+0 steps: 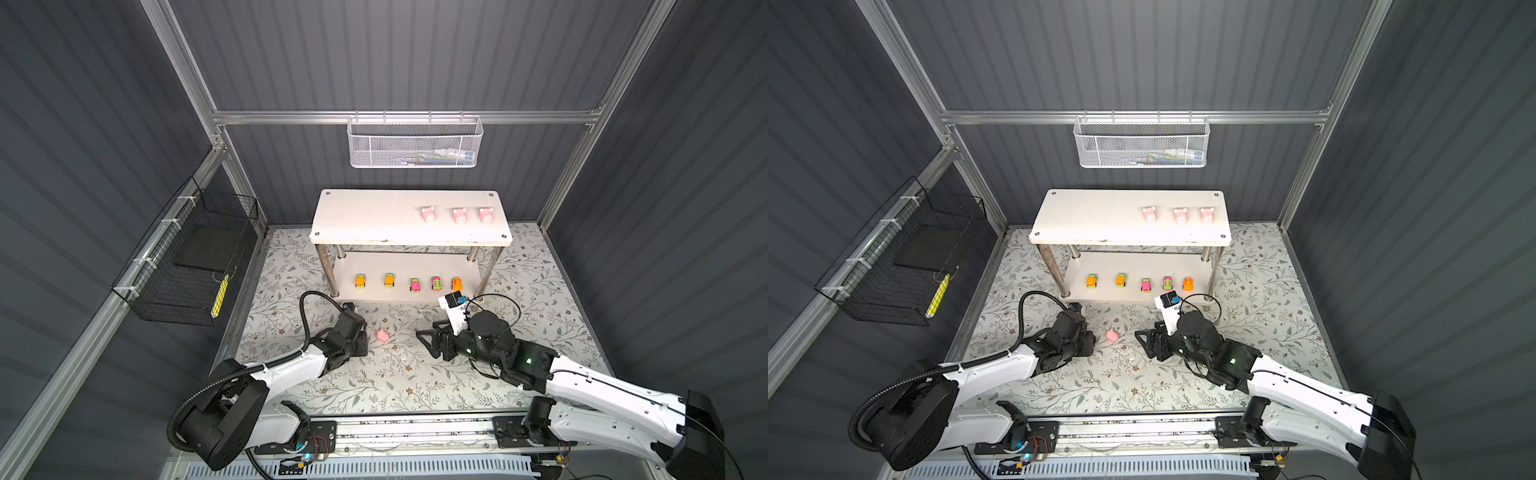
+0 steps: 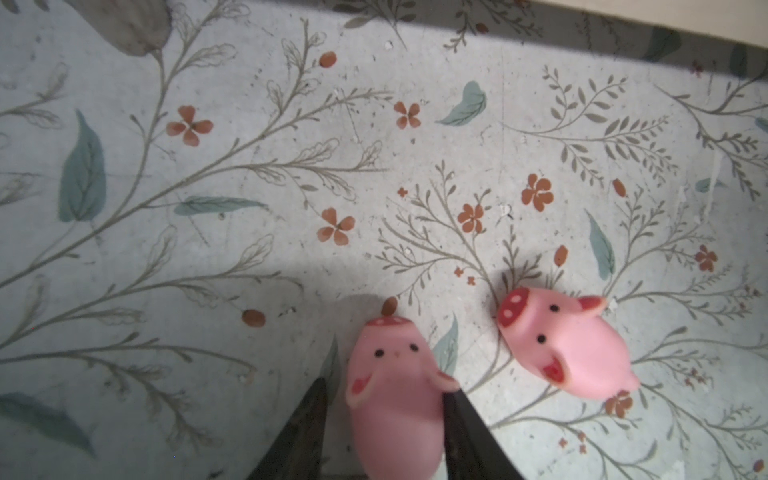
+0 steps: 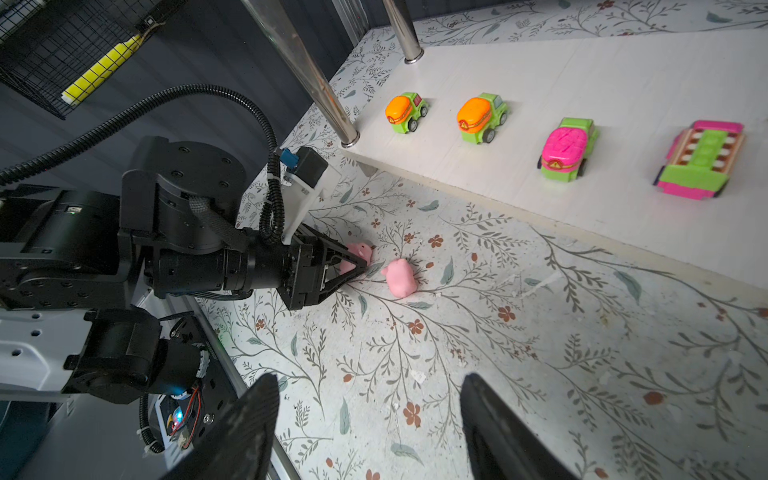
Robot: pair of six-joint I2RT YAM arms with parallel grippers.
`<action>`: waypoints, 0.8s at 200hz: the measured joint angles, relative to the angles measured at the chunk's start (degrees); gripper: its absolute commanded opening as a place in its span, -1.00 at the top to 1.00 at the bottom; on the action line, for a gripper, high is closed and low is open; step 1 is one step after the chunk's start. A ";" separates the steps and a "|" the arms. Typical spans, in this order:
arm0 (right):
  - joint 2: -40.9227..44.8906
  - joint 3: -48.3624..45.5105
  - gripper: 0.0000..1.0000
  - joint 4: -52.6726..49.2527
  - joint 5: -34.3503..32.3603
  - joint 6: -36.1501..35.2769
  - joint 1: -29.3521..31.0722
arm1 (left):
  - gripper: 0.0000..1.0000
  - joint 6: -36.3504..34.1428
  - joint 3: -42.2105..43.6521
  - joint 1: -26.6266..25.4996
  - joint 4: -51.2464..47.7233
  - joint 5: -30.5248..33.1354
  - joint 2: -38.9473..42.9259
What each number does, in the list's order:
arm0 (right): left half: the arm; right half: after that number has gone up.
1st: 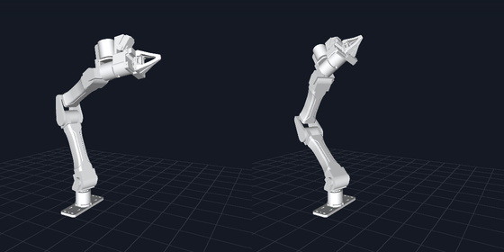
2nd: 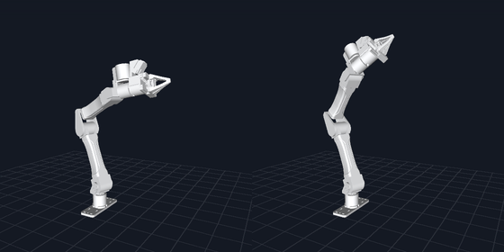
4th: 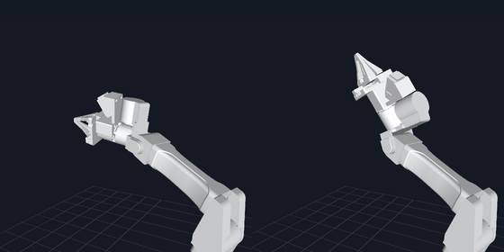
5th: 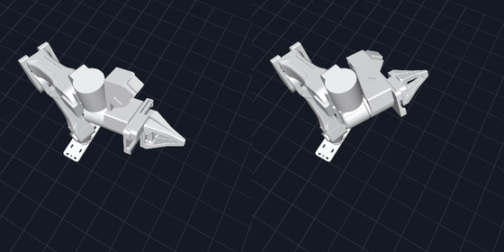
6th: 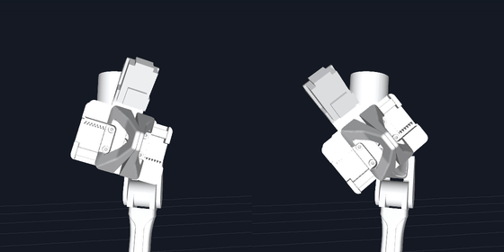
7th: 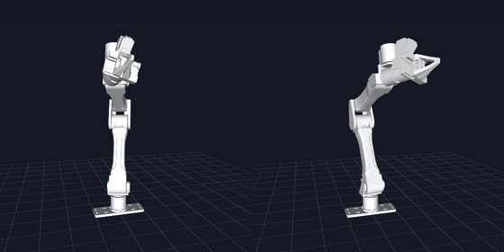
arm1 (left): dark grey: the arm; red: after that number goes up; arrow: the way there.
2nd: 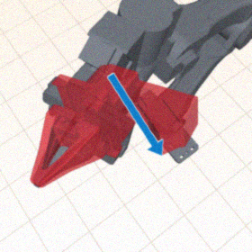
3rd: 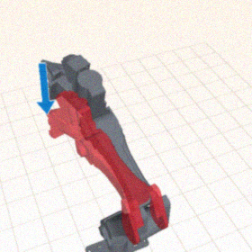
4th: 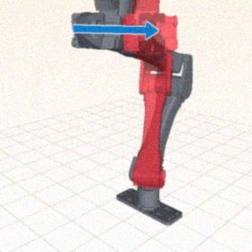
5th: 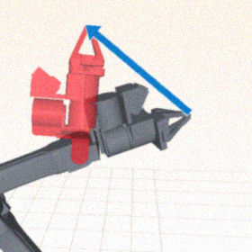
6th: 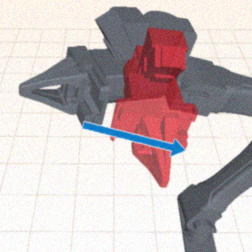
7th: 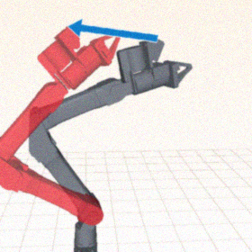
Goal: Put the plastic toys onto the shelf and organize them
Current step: 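Draw the right gripper back down while the left gripper lowers onto a pig, then close the left gripper on the pink pig nearest it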
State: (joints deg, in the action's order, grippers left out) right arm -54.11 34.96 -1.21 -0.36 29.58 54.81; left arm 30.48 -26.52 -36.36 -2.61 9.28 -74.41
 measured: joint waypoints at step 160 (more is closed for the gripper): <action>-3.34 -0.59 -0.42 0.90 0.00 0.87 0.00 | 0.47 0.24 -6.05 -0.35 -10.05 0.28 5.53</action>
State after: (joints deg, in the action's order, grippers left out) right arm -57.45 34.37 -0.32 -0.36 30.46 54.81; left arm 30.72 -32.58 -36.71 -12.67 9.56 -68.88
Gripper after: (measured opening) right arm 0.710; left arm 0.270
